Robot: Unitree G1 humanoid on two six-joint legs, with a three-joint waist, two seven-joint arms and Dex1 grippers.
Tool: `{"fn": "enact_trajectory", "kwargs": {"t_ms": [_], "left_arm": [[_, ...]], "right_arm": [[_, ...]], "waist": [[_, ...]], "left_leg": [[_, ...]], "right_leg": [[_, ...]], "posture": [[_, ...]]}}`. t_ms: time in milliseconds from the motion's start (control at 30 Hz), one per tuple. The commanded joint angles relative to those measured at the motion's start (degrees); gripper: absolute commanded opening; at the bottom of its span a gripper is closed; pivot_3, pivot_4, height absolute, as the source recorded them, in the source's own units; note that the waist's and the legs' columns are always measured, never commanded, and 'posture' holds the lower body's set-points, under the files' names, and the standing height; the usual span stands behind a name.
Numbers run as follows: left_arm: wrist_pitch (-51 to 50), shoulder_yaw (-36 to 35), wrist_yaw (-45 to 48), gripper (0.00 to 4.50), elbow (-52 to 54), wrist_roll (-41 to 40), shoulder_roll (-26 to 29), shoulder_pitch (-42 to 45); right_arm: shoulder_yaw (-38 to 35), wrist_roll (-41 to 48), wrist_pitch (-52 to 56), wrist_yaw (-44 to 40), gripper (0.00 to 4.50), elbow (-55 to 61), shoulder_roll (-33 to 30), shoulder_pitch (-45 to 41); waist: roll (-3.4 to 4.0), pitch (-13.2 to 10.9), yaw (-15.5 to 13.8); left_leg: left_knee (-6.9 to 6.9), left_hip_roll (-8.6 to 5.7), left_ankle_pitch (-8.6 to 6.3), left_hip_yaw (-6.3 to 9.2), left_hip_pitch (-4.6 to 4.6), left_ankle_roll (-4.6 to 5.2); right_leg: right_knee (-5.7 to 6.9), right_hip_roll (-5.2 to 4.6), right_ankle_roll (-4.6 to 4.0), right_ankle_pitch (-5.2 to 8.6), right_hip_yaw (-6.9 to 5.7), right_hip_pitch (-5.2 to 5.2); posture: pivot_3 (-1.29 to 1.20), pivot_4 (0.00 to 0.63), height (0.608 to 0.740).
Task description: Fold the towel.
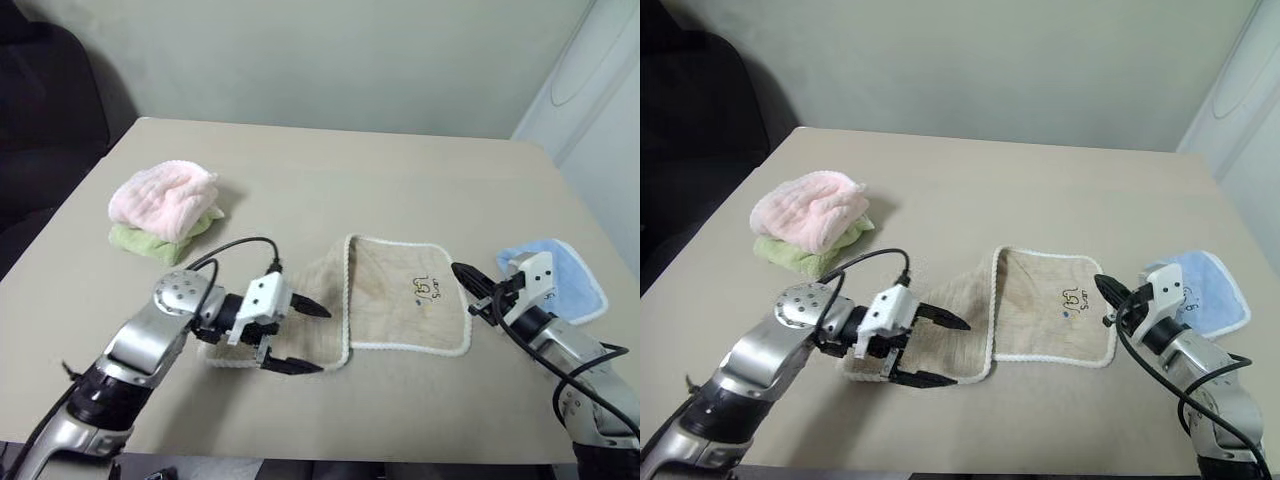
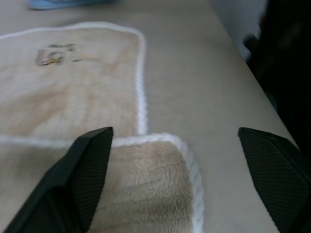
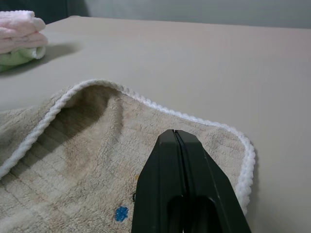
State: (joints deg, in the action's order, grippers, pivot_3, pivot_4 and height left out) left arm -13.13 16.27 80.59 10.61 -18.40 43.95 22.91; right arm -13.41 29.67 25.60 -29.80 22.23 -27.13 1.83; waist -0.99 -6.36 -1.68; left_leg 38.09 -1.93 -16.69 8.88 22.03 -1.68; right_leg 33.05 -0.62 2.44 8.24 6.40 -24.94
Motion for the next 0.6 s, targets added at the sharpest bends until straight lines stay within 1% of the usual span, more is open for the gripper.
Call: {"fn": "enact_trajectory", "kwargs": {"t_ms": [33,100,300,433,600], "left_arm": [[5.54,3.52,1.82,4.29,-2.76,4.77,-0.88,2.41],[6.54,4.84,2.25,4.29,-3.96,5.90,-1.79,3.18],[6.51,7.35,2.27,4.29,-8.93,8.42,-5.66,6.27],[7.20,9.15,3.37,4.29,-10.08,10.25,-5.81,6.71],[6.44,9.61,3.93,4.29,-9.52,10.86,-5.48,6.75]], "right_arm": [[-2.89,1.61,0.45,1.86,0.00,4.74,0.20,1.44],[-3.18,1.75,0.67,2.53,0.00,5.50,0.31,2.04],[-3.53,1.96,1.07,3.50,0.00,6.83,0.78,2.93],[-3.70,2.01,0.91,3.79,0.00,7.14,1.11,3.41],[-3.58,1.92,0.58,3.76,0.00,6.50,1.16,3.16]], "waist": [[0.01,0.01,0.02],[0.00,0.02,0.05],[0.01,0.02,0.01],[0.03,0.04,0.10],[0.04,0.05,0.08]], "left_leg": [[0.00,0.00,0.00,0.00,0.02,0.01],[-0.01,0.00,-0.03,-0.01,0.03,0.02],[-0.01,0.00,-0.03,-0.02,0.05,0.09],[-0.01,0.00,-0.03,-0.02,0.04,0.09],[-0.01,0.00,-0.03,-0.02,0.04,0.09]], "right_leg": [[0.00,0.00,-0.06,-0.04,0.00,-0.01],[-0.01,0.00,-0.27,-0.17,0.00,-0.02],[-0.03,-0.03,-0.15,-0.09,0.00,0.00],[-0.03,-0.03,0.07,0.04,-0.01,-0.01],[-0.03,-0.04,0.04,0.00,-0.01,0.00]], "posture": [[0.00,0.150,0.740],[0.00,0.150,0.740],[0.00,0.150,0.740],[0.00,0.150,0.740],[0.00,0.150,0.740]]}}
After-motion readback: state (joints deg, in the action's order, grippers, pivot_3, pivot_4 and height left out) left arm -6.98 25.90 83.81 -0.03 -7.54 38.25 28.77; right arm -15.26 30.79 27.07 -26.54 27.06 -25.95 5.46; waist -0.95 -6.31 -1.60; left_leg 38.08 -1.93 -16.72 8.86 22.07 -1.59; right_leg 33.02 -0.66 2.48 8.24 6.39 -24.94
